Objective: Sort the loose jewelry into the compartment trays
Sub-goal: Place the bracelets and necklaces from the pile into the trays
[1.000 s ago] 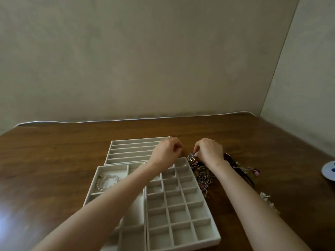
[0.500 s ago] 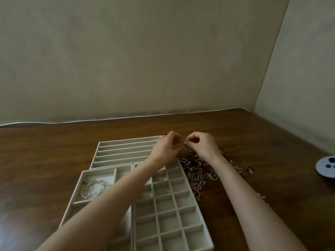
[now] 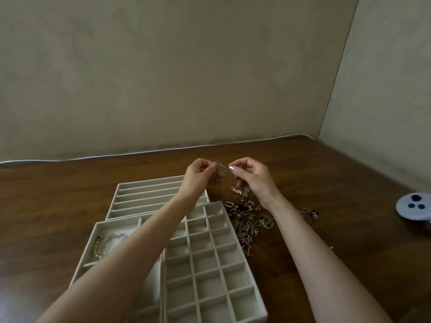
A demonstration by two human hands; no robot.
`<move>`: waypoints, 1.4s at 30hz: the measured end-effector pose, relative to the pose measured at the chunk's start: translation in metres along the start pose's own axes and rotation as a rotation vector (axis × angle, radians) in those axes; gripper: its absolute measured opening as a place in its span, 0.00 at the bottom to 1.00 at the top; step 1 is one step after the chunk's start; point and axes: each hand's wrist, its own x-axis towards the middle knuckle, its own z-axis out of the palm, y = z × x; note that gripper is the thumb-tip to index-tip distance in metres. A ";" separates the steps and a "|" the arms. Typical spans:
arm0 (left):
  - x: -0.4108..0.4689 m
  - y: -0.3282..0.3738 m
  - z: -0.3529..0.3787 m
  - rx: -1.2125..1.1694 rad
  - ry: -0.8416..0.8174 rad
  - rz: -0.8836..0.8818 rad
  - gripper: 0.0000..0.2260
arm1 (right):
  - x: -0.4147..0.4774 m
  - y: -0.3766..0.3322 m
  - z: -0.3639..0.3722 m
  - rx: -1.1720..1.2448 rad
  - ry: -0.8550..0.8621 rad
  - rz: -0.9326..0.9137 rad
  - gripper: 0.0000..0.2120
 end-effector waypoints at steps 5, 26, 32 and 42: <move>0.000 0.007 -0.004 -0.098 0.047 -0.007 0.04 | 0.000 0.000 -0.003 0.000 -0.049 0.041 0.04; 0.006 0.015 -0.023 -0.187 0.358 -0.015 0.05 | 0.001 0.002 -0.020 -0.025 0.258 0.038 0.08; 0.009 0.009 -0.029 -0.146 0.402 -0.024 0.04 | 0.000 0.002 -0.021 0.009 0.255 0.083 0.08; 0.012 0.002 -0.059 0.110 0.463 -0.025 0.06 | 0.000 -0.002 -0.024 0.497 0.052 0.278 0.11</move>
